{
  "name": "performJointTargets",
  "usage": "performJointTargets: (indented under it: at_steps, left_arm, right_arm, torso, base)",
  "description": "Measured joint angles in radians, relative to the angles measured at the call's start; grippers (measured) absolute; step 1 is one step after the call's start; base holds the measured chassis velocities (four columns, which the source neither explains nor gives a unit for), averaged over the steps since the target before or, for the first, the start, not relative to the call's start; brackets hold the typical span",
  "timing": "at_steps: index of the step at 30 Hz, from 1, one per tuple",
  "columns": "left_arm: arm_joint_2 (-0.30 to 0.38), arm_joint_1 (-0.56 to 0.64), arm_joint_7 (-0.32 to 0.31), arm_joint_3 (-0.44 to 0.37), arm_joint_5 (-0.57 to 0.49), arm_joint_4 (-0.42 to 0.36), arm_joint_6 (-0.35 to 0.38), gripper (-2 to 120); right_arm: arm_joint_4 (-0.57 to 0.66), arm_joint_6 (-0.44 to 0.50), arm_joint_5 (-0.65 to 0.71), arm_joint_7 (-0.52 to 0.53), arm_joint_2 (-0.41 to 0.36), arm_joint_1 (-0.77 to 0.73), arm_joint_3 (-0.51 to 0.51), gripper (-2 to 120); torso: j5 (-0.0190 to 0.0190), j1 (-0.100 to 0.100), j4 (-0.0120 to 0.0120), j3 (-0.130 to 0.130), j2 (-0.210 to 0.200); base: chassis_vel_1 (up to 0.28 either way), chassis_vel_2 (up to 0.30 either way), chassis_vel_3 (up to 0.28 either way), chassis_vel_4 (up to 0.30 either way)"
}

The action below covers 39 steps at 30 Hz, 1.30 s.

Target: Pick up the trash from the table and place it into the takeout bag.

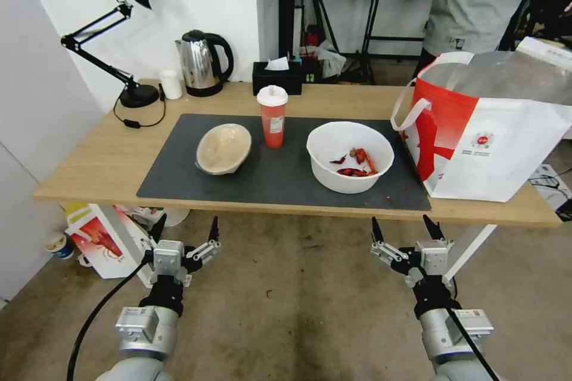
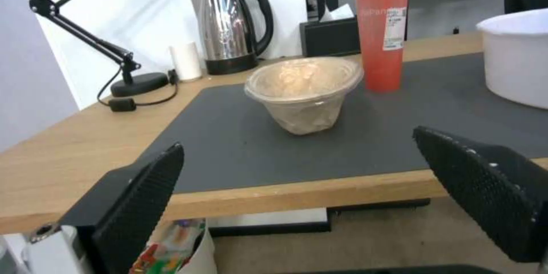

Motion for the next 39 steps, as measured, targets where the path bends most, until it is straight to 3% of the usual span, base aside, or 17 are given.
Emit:
performJointTargets:
  at_steps: [26,29,30,33,39]
  left_arm:
    - [-0.004,-0.013,0.000,-0.006,0.001,0.004,-0.019,100]
    - [-0.024,-0.079,-0.001,-0.036,0.015,0.033,-0.115,100]
    - [-0.024,-0.079,-0.001,-0.036,0.015,0.033,-0.115,100]
    - [-0.049,-0.160,-0.004,-0.072,0.032,0.068,-0.235,100]
    - [-0.087,-0.284,-0.008,-0.129,0.058,0.123,-0.418,100]
  right_arm:
    - [-0.004,0.015,-0.015,0.021,-0.010,0.015,-0.020,100]
    - [-0.027,0.107,-0.091,0.127,-0.058,0.102,-0.132,100]
    - [-0.027,0.107,-0.091,0.127,-0.058,0.102,-0.132,100]
    - [-0.052,0.217,-0.182,0.251,-0.119,0.204,-0.264,100]
    - [-0.008,0.257,-0.194,0.253,-0.179,0.219,-0.302,100]
  torso:
    - [-0.0001,0.000,-0.0003,0.000,0.000]
    - [-0.0002,0.000,0.0002,0.000,0.000]
    - [-0.0002,0.000,0.0002,0.000,0.000]
    - [0.0003,0.000,0.0002,0.000,0.000]
    - [0.0000,0.000,-0.0002,0.000,0.000]
  base:
    - [0.000,0.000,0.000,0.000]
    - [0.000,0.000,0.000,0.000]
    - [0.000,0.000,0.000,0.000]
    - [0.000,0.000,0.000,0.000]
    - [0.000,0.000,0.000,0.000]
